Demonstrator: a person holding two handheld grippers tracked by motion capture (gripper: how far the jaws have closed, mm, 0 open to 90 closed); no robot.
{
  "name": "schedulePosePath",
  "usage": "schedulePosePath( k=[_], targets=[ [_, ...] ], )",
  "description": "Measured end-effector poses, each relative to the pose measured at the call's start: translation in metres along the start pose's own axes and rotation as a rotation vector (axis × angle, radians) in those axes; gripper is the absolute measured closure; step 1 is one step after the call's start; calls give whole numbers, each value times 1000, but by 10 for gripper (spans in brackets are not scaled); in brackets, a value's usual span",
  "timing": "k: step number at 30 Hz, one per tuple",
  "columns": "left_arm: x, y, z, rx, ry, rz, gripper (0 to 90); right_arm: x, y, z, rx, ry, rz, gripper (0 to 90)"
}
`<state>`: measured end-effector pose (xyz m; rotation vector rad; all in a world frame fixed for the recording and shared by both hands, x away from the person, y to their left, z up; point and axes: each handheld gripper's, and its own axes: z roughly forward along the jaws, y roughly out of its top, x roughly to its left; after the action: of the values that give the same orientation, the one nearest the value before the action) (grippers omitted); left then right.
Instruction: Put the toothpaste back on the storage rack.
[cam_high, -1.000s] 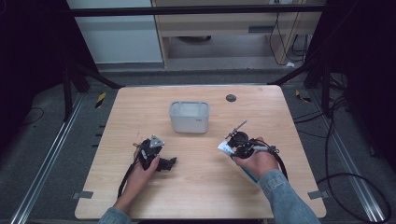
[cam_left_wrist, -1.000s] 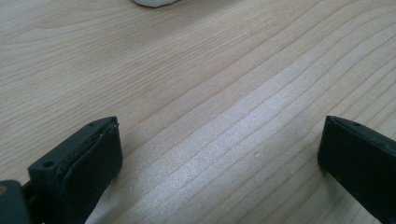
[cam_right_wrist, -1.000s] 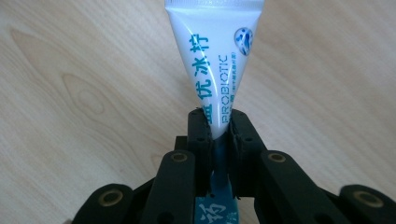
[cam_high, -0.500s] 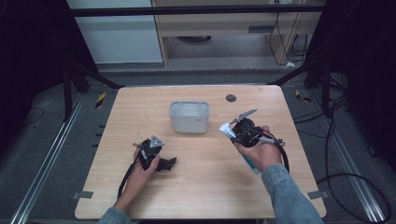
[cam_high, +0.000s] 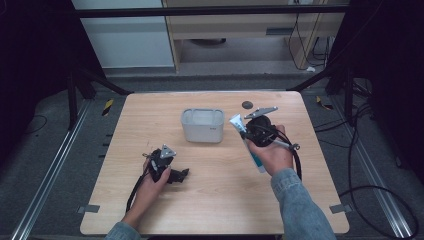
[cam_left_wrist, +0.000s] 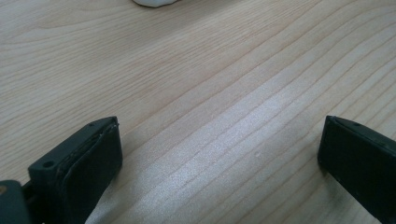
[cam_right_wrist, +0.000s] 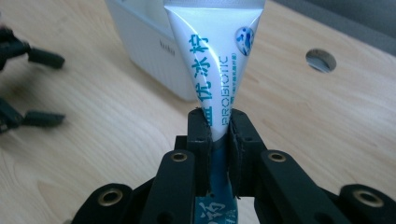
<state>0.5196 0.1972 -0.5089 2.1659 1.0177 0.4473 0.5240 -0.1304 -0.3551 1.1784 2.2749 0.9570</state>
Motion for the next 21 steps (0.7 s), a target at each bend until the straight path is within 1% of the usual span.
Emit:
schedulePosePath(
  k=[1, 2, 3, 4, 5, 7, 8, 9, 11, 13, 16, 18, 21],
  targets=[
    [0, 0, 0, 0, 0, 1, 0, 0, 2, 0, -13, 3, 7, 808],
    [0, 0, 0, 0, 1, 2, 0, 1, 7, 2, -41, 6, 17, 808],
    [0, 0, 0, 0, 2, 3, 0, 1, 7, 2, -41, 6, 17, 808],
    [0, 0, 0, 0, 1, 3, 0, 2, 9, 2, -52, 9, 20, 808],
    [0, 0, 0, 0, 1, 3, 0, 4, 13, 3, -76, 12, 29, 808],
    [0, 0, 0, 0, 1, 3, 0, 5, 14, 3, -86, 12, 28, 808],
    [0, 0, 0, 0, 2, 3, 0, 7, 17, 3, -113, 14, 34, 807],
    [0, 0, 0, 0, 2, 3, 0, 7, 17, 3, -113, 14, 34, 807],
    [0, 0, 0, 0, 2, 3, 0, 8, 18, 3, -136, 16, 41, 807],
    [0, 0, 0, 0, 2, 4, 0, 8, 18, 3, -166, 11, 51, 807],
    [0, -1, -1, 2, 0, 5, 0, 8, 17, 6, -215, 15, 48, 806],
    [0, -1, -1, 2, 0, 5, 0, 8, 18, 8, -233, 1, 68, 807],
    [0, -1, -1, 2, 0, 6, 0, 10, 20, 11, -252, -7, 90, 807]
  ],
)
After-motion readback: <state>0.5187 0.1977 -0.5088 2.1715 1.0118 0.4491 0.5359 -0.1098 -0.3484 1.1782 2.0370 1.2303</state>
